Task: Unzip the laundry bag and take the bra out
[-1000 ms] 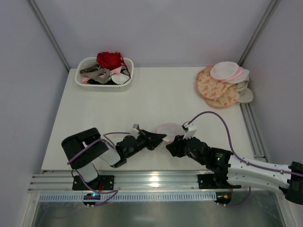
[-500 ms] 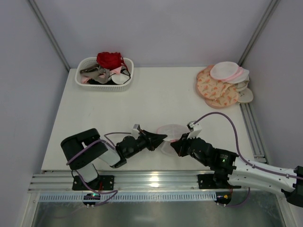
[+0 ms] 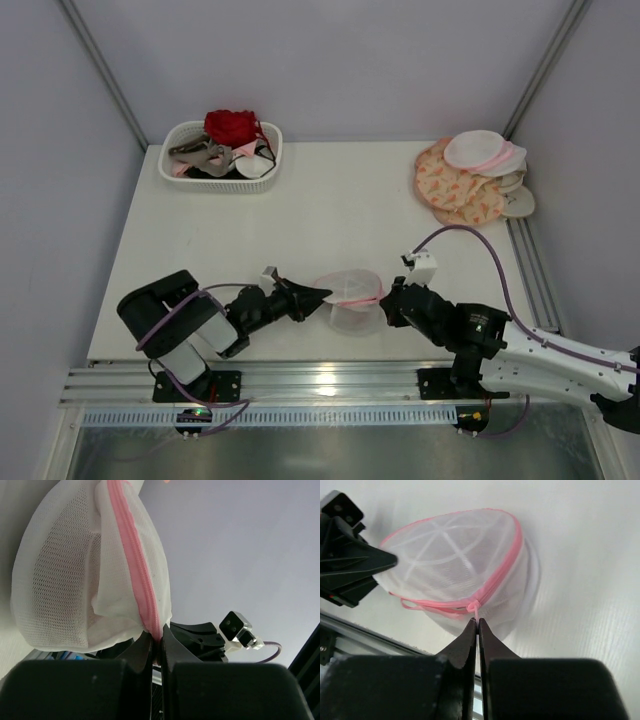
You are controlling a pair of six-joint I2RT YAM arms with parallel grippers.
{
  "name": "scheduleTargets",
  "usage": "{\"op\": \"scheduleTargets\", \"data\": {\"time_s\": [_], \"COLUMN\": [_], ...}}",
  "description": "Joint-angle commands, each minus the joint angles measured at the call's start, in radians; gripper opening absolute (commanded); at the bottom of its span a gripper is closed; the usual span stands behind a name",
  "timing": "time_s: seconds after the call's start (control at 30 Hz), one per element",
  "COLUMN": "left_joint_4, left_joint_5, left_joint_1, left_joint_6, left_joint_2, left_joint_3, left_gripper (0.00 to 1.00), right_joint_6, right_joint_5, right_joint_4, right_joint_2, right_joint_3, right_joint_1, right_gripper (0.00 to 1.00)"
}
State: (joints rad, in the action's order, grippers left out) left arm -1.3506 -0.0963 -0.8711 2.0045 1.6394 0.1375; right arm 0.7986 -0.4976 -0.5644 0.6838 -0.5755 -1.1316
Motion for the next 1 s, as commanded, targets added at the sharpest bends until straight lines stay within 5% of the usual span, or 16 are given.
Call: {"op": "scheduleTargets", "data": {"time_s": [0.0,0.27,0.6,0.67,0.77,0.8,0.9,0.97], "left_joint_4": [-0.19,-0.131,0.057,0.192,0.705,0.989,1.204,1.223], "left_joint_5": [-0.15,-0.316,-0.79,-0.835,-0.772,-0.746,-0.703,-0.688], "left_joint_1": [0.086,0.194,0.328,0.36,0.399,0.399,0.399,0.399], "left_joint_6": [-0.041,-0.079,-0.281,-0.436,-0.712,-0.901,-1.045,-1.052], "left_joint_2": [-0.026,-0.064,-0.05,-0.055,-0.072,-0.069,-0.041,-0.003], "left_joint_3": [-0.021,0.016,0.313,0.368,0.549,0.607,0.772,0.82], "left_gripper": [0.0,0.0,0.0,0.0,0.0,0.0,0.0,0.2], "right_joint_6": [0.045,0.089,0.189,0.183,0.133,0.117,0.073,0.035], "right_joint_5": [-0.151,-0.229,-0.302,-0.3,-0.274,-0.269,-0.249,-0.217], "right_joint_4": [-0.221,-0.284,-0.402,-0.399,-0.353,-0.324,-0.258,-0.21], "right_joint_2": [0.048,0.088,0.142,0.119,0.07,0.057,0.019,0.002], "right_joint_3": [-0.079,-0.107,-0.147,-0.147,-0.139,-0.135,-0.11,-0.087], "right_joint_1": [0.007,0.007,0.007,0.007,0.007,0.007,0.007,0.007], "right_gripper": [0.03,0.04,0.03,0.04,0.04,0.04,0.04,0.04]}}
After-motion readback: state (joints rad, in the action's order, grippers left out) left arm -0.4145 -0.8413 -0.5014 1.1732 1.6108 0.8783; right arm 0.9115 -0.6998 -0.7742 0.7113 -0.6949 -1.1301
